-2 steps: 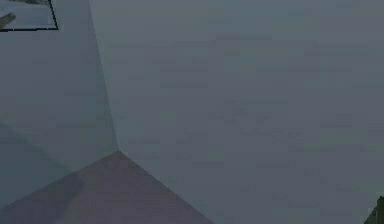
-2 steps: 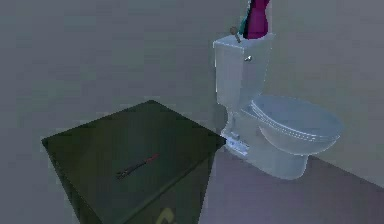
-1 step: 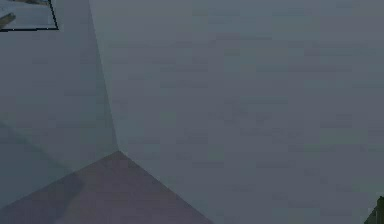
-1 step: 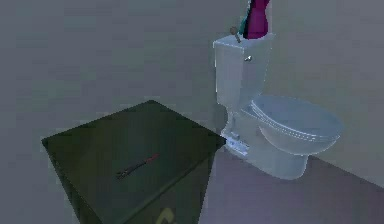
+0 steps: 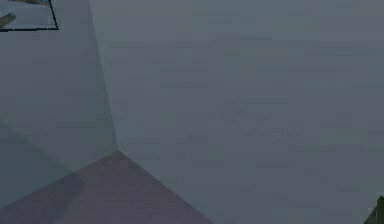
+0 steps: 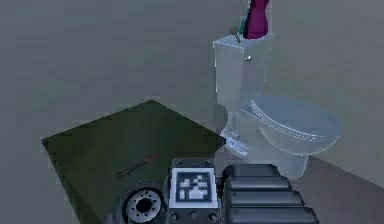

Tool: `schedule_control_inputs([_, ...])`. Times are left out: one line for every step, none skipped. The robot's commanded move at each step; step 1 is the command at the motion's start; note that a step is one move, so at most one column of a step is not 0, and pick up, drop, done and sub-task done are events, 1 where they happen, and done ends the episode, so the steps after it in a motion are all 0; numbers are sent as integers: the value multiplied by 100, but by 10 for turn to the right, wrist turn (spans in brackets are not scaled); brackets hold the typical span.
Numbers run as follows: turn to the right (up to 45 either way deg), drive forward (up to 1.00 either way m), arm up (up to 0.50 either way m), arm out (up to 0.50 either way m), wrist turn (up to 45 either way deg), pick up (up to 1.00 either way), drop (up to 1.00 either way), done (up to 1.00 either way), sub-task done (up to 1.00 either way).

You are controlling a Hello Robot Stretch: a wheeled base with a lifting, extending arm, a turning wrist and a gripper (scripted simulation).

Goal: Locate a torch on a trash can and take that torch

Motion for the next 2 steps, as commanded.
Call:
schedule_control_inputs([0,0,0,34,0,0,0,0,0])
schedule_control_inputs([0,0,0,0,450,0,0,0,0])
